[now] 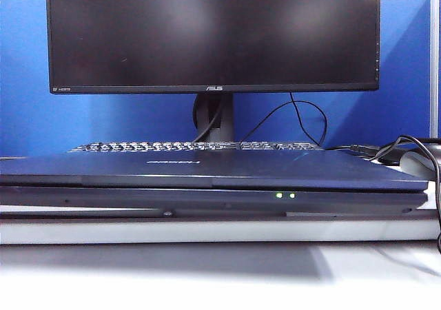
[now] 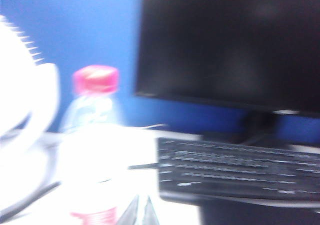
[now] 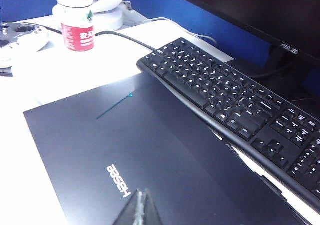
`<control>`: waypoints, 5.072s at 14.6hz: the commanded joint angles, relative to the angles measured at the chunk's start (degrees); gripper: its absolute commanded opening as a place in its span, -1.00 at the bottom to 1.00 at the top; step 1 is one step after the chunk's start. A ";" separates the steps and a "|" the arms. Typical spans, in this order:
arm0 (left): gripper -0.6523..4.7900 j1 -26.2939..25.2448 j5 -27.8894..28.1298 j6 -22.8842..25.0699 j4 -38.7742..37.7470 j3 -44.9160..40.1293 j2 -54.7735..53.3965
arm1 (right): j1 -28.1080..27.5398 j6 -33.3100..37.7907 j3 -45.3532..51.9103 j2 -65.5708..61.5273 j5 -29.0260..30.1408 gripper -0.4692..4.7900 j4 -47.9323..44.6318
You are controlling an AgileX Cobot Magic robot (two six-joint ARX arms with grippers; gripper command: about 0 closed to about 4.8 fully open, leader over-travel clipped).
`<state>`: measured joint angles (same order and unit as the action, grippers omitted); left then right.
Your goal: Close the lid of the black laptop.
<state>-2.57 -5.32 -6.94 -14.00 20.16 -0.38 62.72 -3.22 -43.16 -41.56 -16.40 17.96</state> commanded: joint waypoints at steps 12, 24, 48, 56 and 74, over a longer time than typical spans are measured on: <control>-0.78 0.17 4.68 2.19 14.62 -17.09 0.17 | -0.02 0.22 -0.31 0.13 0.04 -0.83 -0.15; -0.78 1.46 4.07 2.34 17.00 -19.76 0.20 | -0.02 0.24 -0.31 0.11 0.04 -0.82 -0.17; -0.77 1.40 4.09 2.32 16.13 -19.76 0.20 | -49.53 4.24 11.65 21.79 12.09 -0.83 -9.42; -0.77 1.33 4.02 2.25 16.22 -19.76 0.20 | -67.73 10.16 31.43 37.79 18.03 -0.83 -12.94; -0.77 1.33 4.00 2.23 16.22 -19.76 0.20 | -62.66 10.73 43.12 41.03 14.88 -0.83 -19.78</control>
<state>-1.23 -1.30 -4.73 1.48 0.40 -0.32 0.03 7.27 -0.43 -0.69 -1.43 -0.64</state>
